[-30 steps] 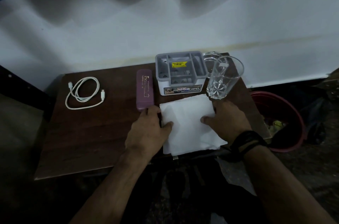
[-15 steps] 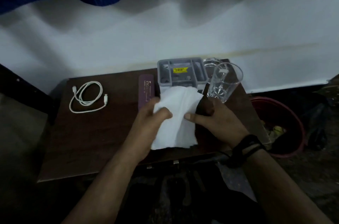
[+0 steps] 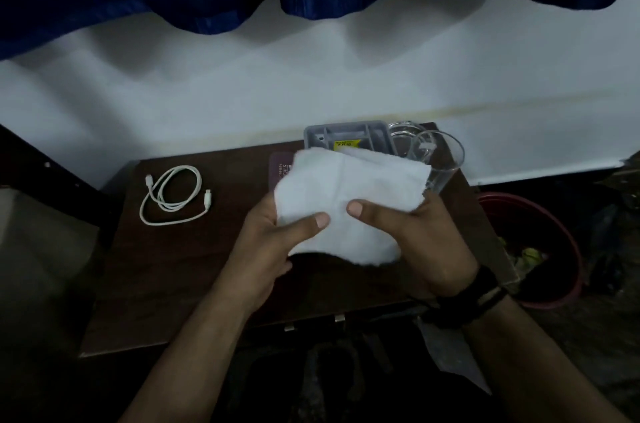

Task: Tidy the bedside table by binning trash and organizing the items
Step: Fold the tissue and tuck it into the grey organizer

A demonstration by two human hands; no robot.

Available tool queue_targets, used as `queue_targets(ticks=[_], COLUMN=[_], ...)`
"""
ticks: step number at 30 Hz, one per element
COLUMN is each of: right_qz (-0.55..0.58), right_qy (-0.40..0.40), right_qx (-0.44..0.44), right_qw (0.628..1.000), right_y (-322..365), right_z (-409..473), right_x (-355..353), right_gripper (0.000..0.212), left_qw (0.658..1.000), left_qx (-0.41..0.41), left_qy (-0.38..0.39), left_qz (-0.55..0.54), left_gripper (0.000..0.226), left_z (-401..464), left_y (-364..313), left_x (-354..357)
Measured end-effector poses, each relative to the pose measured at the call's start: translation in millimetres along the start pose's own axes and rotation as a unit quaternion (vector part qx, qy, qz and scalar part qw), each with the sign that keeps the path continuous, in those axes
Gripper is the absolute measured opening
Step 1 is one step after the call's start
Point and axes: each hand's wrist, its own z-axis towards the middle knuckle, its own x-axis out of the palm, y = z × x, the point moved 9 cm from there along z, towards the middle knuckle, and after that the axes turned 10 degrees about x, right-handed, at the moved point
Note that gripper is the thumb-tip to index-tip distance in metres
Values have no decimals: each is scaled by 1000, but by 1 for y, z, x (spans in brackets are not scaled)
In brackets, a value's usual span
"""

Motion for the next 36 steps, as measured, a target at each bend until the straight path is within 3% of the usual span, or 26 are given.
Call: queue_targets(ticks=[3, 7, 11, 16, 21, 26, 32, 36], right_qz=[-95, -258, -210, -121, -129, -91, -182, -124], right_qy=[-10, -8, 1, -17, 3, -14, -22, 7], right_qx=[-79, -83, -70, -40, 28, -48, -47, -30], right_qw=[992, 963, 975, 992, 991, 995, 982, 992], right_y=[13, -1, -6, -8, -35, -10, -22, -23], right_z=[-9, 1, 5, 6, 15, 10, 14, 15], right_x=[-3, -10, -11, -18, -15, -16, -16, -14], right_gripper=[29, 17, 16, 17, 30, 28, 17, 35], left_qw=[992, 992, 984, 988, 994, 986, 983, 987], left_qx=[122, 94, 133, 150, 70, 159, 150, 142], left_qy=[17, 36, 40, 13, 46, 19, 15, 10], left_qz=[31, 75, 111, 31, 63, 54, 103, 71], left_gripper=[39, 48, 29, 23, 22, 23, 16, 24], left_z=[4, 7, 8, 4, 7, 7, 8, 10], left_y=[-15, 2, -3, -11, 19, -5, 4, 5], left_x=[-5, -8, -9, -14, -12, -11, -14, -18])
